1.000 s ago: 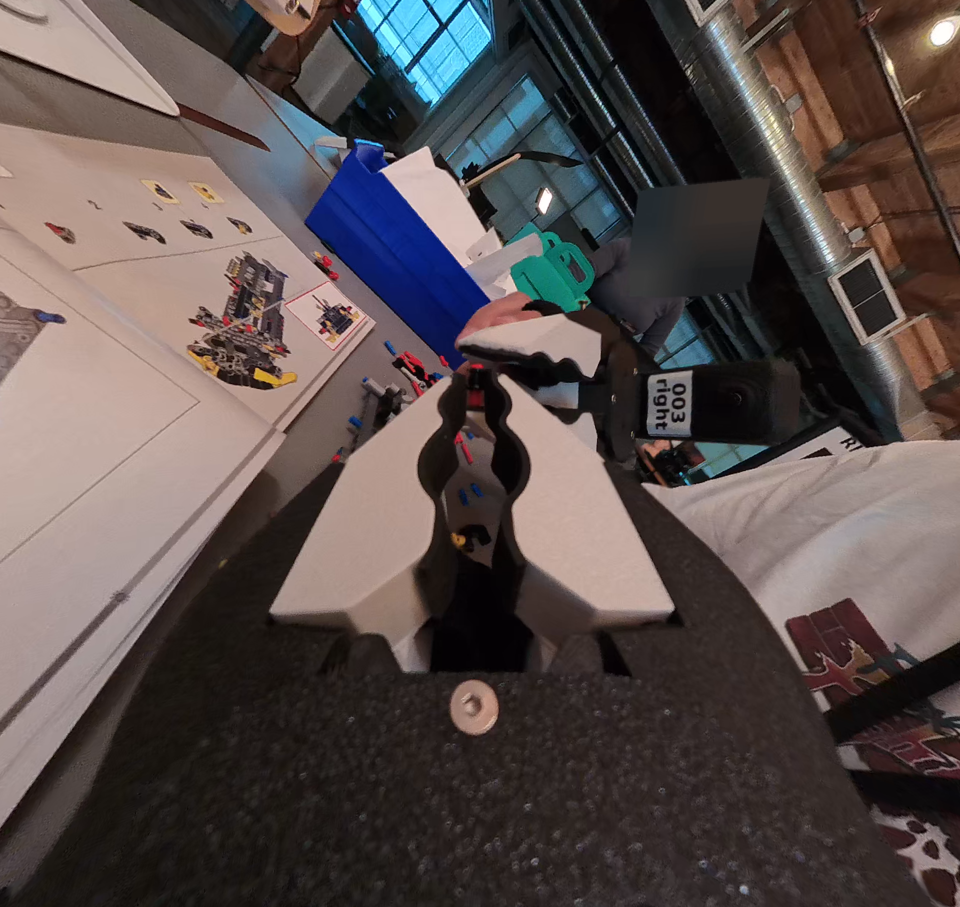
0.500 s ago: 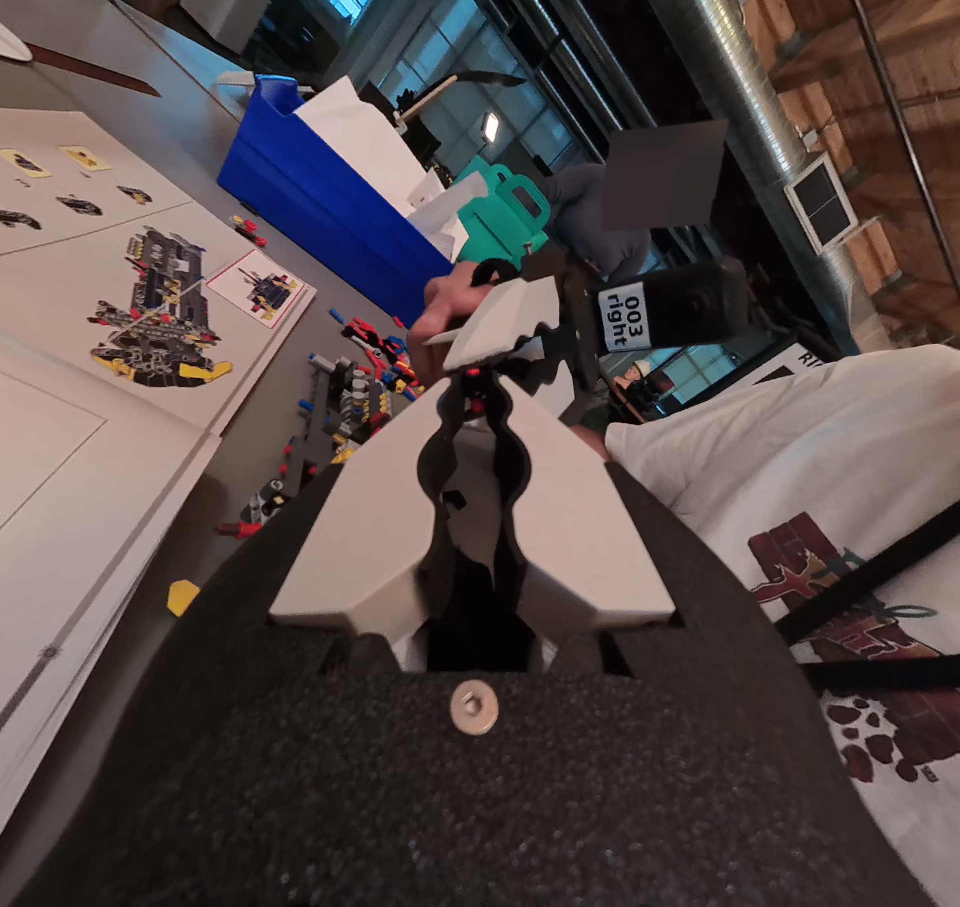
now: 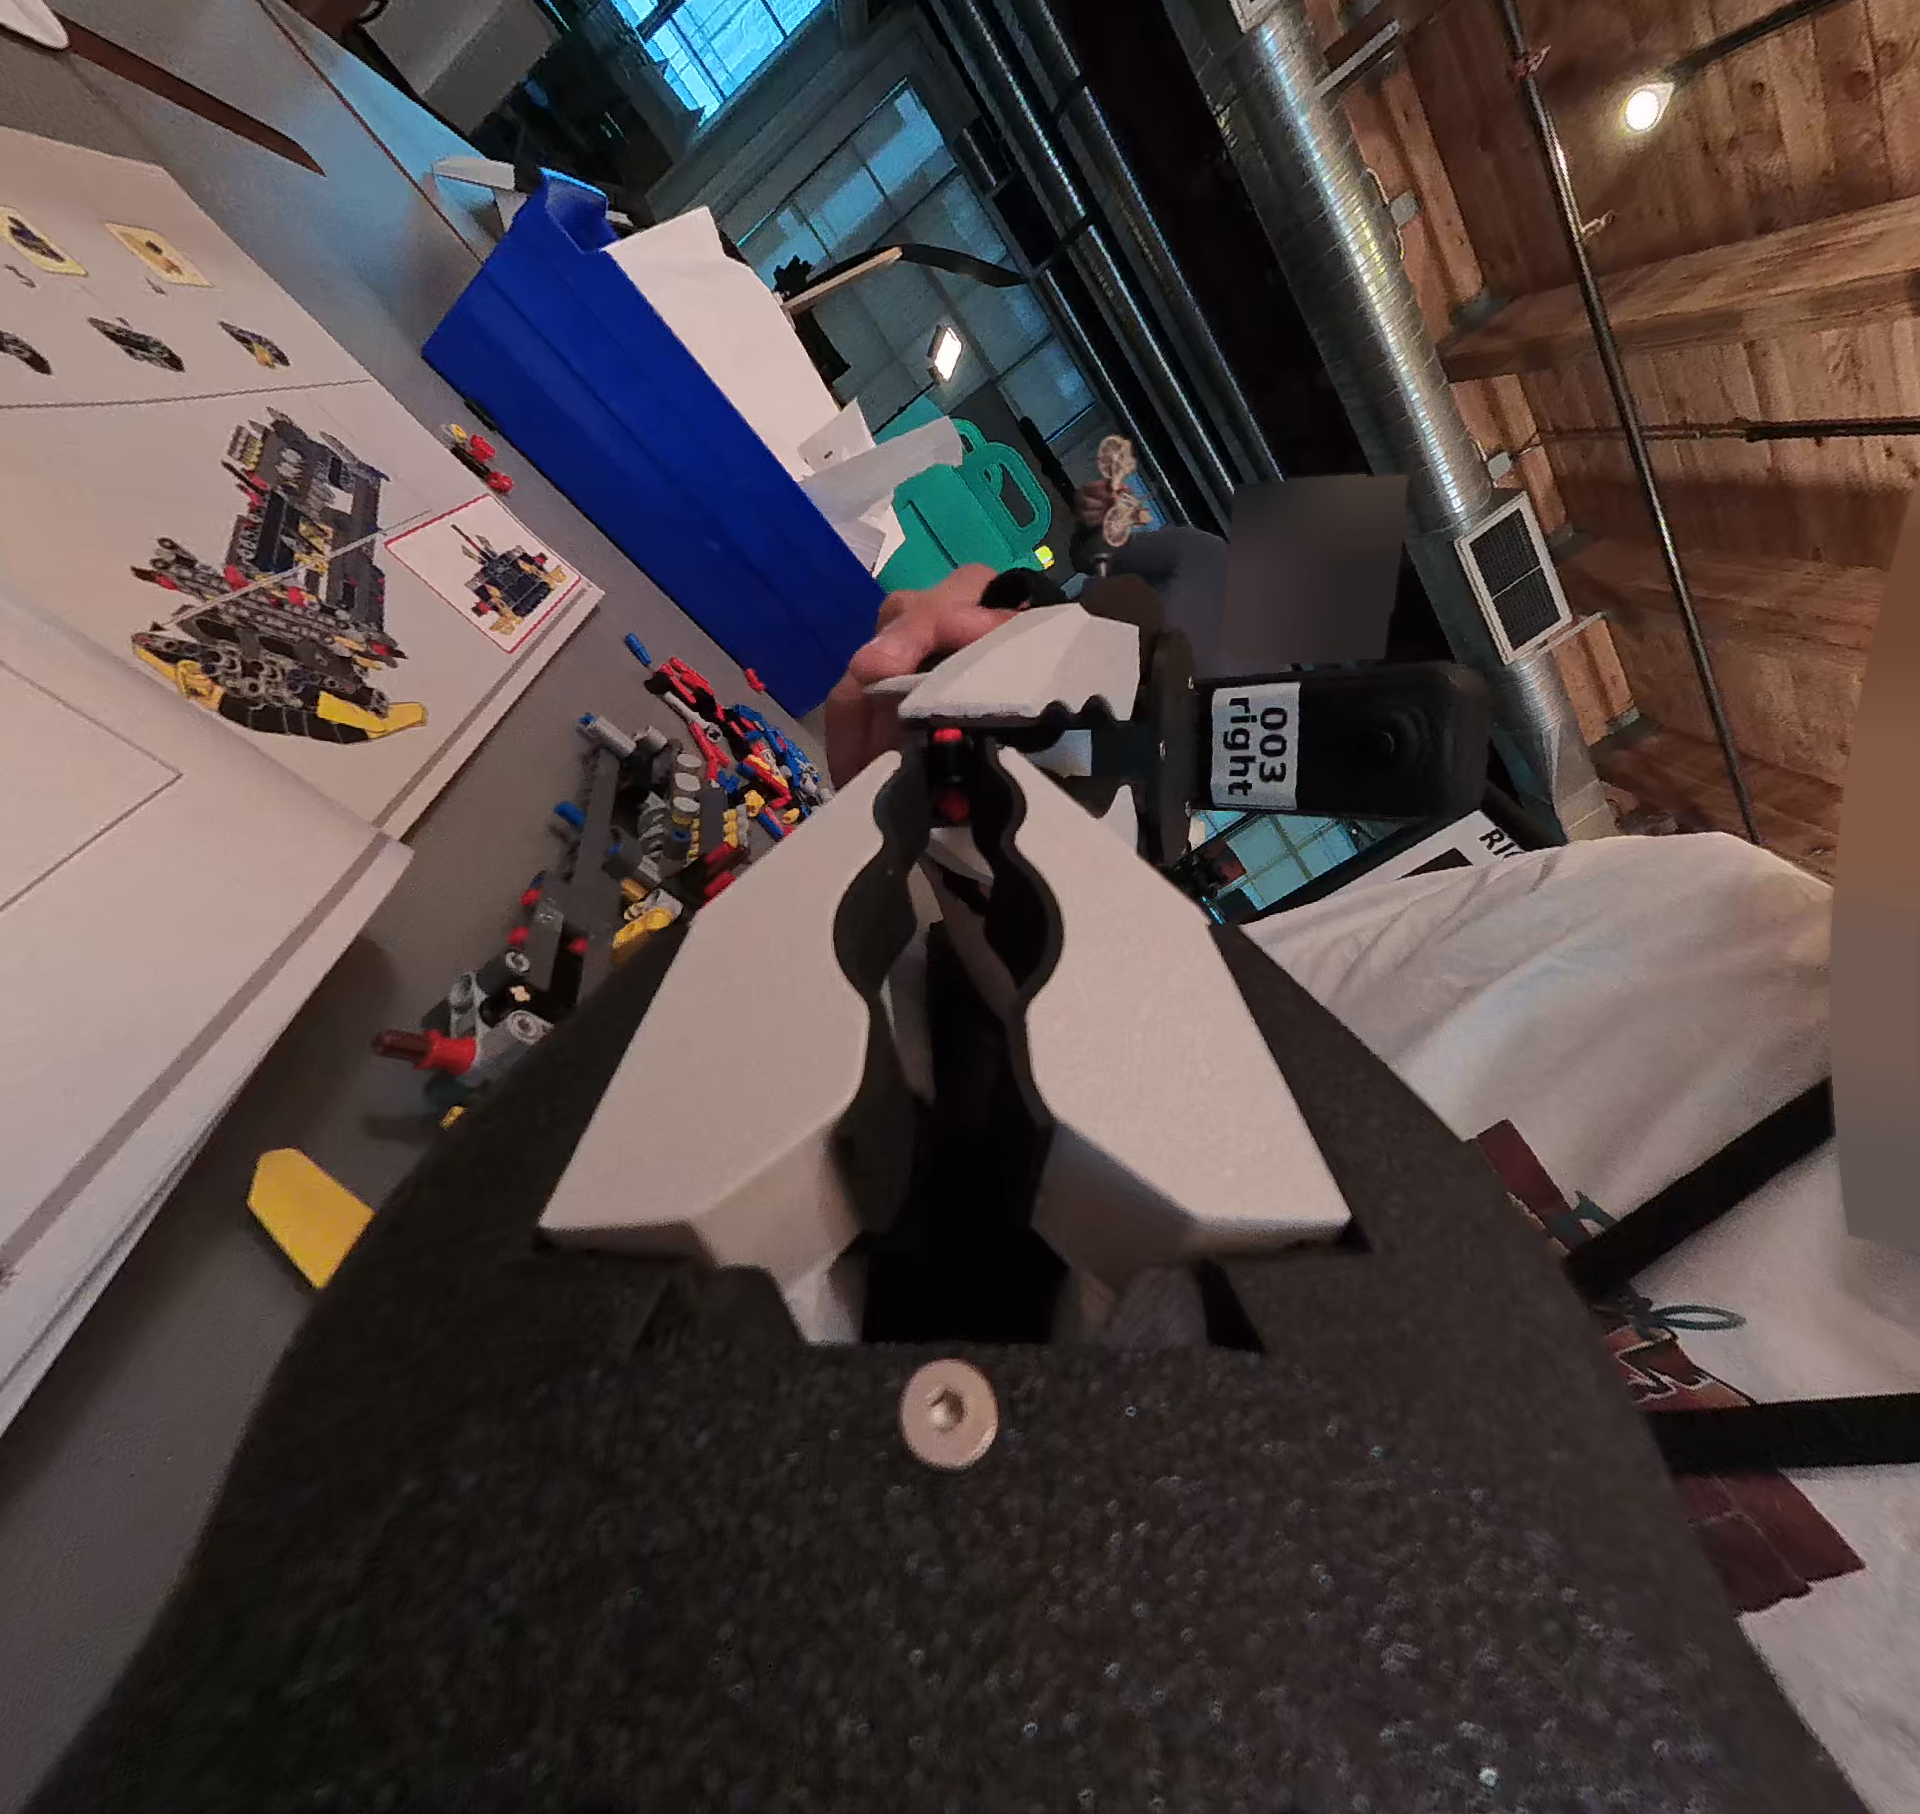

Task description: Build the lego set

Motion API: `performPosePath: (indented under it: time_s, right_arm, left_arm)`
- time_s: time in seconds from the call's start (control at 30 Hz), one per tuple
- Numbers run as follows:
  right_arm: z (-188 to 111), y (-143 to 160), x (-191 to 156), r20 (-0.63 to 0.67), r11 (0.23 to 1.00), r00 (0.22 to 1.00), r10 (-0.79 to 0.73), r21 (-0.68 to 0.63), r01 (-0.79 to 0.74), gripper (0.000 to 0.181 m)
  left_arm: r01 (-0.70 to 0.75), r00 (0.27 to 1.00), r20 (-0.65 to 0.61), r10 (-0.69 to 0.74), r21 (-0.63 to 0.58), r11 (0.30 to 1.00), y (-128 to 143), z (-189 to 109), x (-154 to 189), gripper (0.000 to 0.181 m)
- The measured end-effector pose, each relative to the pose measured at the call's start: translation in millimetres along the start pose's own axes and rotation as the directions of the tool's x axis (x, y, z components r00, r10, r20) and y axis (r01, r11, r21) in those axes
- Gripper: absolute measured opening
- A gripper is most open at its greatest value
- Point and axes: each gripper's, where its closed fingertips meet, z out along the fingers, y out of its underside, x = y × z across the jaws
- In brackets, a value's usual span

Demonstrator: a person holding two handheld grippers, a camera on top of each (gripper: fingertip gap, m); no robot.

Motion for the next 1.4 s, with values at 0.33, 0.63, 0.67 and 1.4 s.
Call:
performPosePath:
  time_s: [0.33, 0.63, 0.67, 1.4]
  right_arm:
    - [-4.6, -2.1, -4.8, 0.075, 1.000, 0.997, -0.005, 0.009, 0.004, 0.014]
    - [-6.0, -2.3, -7.0, 0.112, 1.000, 0.993, 0.027, -0.013, -0.026, 0.014]
    - [-6.3, -2.3, -6.8, 0.113, 0.999, 0.993, 0.034, -0.017, -0.033, 0.014]
    - [-1.4, -2.0, -0.1, 0.017, 0.989, 0.990, 0.137, -0.060, -0.136, 0.016]
  left_arm:
    - [-0.053, 0.999, -0.005, 0.053, -0.038, 0.998, 0.1, -2.9, 4.0, 0.006]
    - [-0.045, 0.999, -0.010, 0.044, -0.046, 0.998, 3.2, -3.1, 5.2, 0.006]
    - [-0.050, 0.999, -0.009, 0.050, -0.044, 0.998, 3.1, -2.8, 5.3, 0.006]
    - [-0.103, 0.994, 0.032, 0.102, 0.027, 0.994, -1.8, 3.3, 3.3, 0.006]
